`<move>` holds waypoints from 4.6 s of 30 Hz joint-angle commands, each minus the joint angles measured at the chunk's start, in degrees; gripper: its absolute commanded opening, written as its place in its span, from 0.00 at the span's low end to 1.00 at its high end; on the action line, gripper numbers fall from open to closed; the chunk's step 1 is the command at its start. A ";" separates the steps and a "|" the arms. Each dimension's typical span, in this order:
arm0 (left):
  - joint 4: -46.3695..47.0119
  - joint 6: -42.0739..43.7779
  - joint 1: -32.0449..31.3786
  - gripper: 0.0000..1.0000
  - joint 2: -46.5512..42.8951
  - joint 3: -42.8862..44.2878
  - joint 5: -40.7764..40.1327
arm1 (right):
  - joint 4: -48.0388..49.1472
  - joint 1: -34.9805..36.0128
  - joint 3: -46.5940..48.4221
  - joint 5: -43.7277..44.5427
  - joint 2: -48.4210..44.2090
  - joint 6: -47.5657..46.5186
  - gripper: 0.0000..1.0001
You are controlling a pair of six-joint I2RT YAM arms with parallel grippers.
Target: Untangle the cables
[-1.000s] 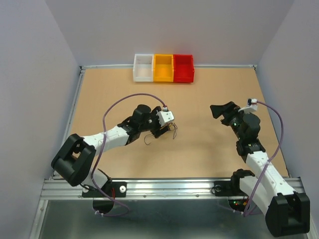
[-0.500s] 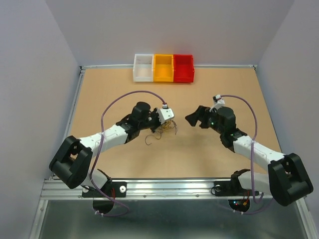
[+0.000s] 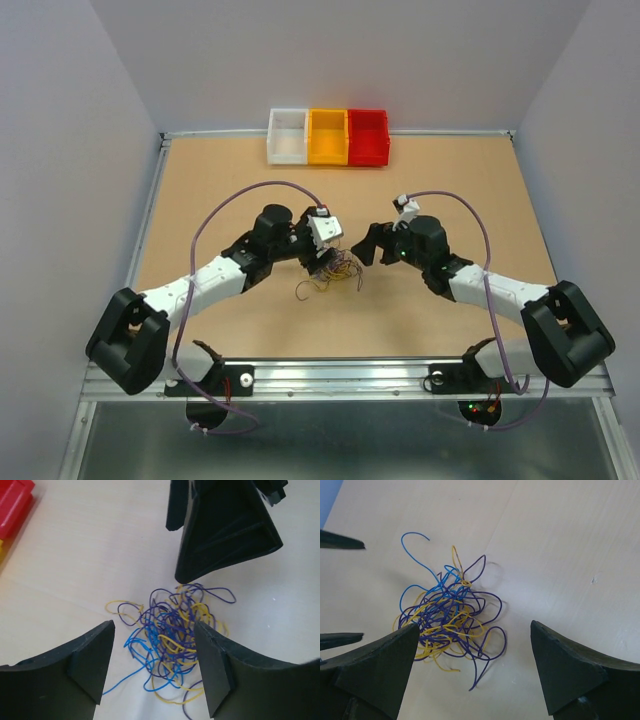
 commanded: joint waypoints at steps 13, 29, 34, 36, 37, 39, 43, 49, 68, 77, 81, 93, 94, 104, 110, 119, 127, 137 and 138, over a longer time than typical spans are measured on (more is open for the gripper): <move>-4.16 -5.65 11.88 0.87 -3.37 5.30 -10.78 | -5.63 9.75 13.50 10.57 9.09 -6.81 1.00; -4.88 4.54 11.98 0.84 -7.50 -6.48 -16.32 | -21.74 11.07 24.33 12.78 22.74 -2.15 0.58; -5.41 7.62 11.63 0.83 -4.35 -6.84 -13.85 | -21.74 11.07 23.98 12.70 21.33 -3.02 0.58; -5.41 9.38 11.54 0.82 -3.46 -7.01 -13.06 | -21.74 11.07 24.15 12.08 21.33 -3.64 0.58; -5.49 10.08 11.63 0.80 -3.10 -7.19 -12.88 | -21.74 11.07 24.15 12.08 21.33 -3.82 0.58; -5.23 13.50 11.46 0.79 -2.49 -7.89 -11.66 | -21.74 11.07 24.15 11.99 21.25 -4.34 0.58; -4.00 15.18 11.45 0.79 -1.70 -8.07 -10.68 | -21.74 11.07 24.33 9.53 21.33 -4.87 0.57; -3.12 16.59 11.45 0.78 1.47 -5.78 -8.66 | -21.74 11.07 24.42 8.48 21.07 -5.14 0.57; 1.37 22.13 7.68 0.57 14.29 -1.39 -12.17 | -21.74 11.16 24.33 6.54 21.33 -5.05 0.57; 4.16 19.15 7.76 0.00 12.99 -3.14 -14.72 | -21.21 10.99 22.05 11.37 18.17 -2.77 0.26; 3.82 13.00 10.48 0.00 10.01 -1.22 -14.91 | -20.16 8.97 20.29 13.93 15.80 -1.10 0.10; -1.53 -3.09 21.21 0.00 -11.53 5.02 -13.32 | -16.65 -6.49 11.60 12.60 8.85 10.85 0.00; -2.50 -5.01 21.21 0.00 -13.10 5.99 -13.49 | -15.59 -8.07 10.63 14.95 6.15 11.73 0.00; -10.50 -15.05 27.28 0.00 -14.61 22.94 -17.04 | -15.50 -11.95 2.01 30.18 -7.04 18.68 0.09; -17.80 -22.06 32.36 0.00 -12.86 38.58 -21.42 | -16.64 -13.36 -5.72 42.83 -20.21 25.18 0.11; -15.77 -21.04 32.30 0.00 -17.16 39.84 21.37 | -9.01 -13.27 -6.87 26.55 -29.29 12.81 0.70; -19.38 -18.38 25.43 0.00 -17.26 44.48 17.09 | 13.40 -12.92 -10.57 -4.40 -28.34 4.89 0.93; -22.46 -23.92 22.79 0.00 -11.80 55.12 16.91 | 14.22 5.53 -1.96 -10.97 -14.45 -11.11 0.97; -22.63 -24.10 22.79 0.00 -11.54 55.56 17.26 | 13.34 6.41 -1.25 -9.12 -13.13 -12.59 0.97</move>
